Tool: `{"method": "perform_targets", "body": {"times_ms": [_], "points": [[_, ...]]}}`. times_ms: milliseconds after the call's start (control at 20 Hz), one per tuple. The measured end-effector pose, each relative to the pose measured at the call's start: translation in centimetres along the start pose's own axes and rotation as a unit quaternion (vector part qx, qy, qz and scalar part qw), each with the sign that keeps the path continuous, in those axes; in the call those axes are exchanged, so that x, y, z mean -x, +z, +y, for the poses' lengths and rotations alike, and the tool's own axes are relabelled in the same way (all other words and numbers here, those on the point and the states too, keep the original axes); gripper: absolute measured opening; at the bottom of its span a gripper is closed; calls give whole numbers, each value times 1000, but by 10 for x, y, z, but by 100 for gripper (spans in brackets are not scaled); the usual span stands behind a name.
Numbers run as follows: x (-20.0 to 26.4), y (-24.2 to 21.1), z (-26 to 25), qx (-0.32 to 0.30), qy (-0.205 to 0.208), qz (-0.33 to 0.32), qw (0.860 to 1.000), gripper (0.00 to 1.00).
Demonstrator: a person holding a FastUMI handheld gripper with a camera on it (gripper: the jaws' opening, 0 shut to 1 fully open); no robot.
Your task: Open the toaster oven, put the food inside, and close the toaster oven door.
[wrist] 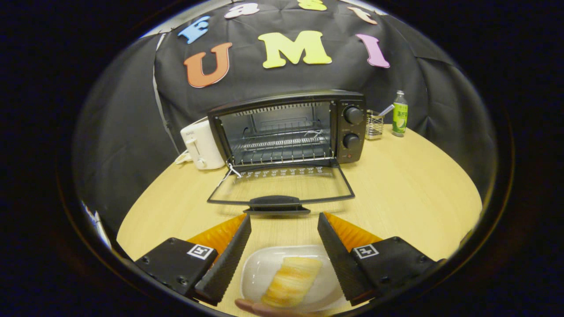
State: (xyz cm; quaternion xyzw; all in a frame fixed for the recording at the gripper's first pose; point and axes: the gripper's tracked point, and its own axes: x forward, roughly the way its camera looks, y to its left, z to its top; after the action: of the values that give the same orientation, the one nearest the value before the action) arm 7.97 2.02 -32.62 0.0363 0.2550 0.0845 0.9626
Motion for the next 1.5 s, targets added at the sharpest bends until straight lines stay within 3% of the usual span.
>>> {"method": "perform_targets", "body": {"times_ms": [400,700,850,1150,1500], "points": [[48,-55,-2,-12,-19,-3,1000,100],[36,-95,-1,-28,-32,50,998,99],[36,-92,-5,-18,-49,38,998,96],[37,-93,-6,-32,-42,23,998,61],[56,-66,3,-14,-29,-27,999,51]]}}
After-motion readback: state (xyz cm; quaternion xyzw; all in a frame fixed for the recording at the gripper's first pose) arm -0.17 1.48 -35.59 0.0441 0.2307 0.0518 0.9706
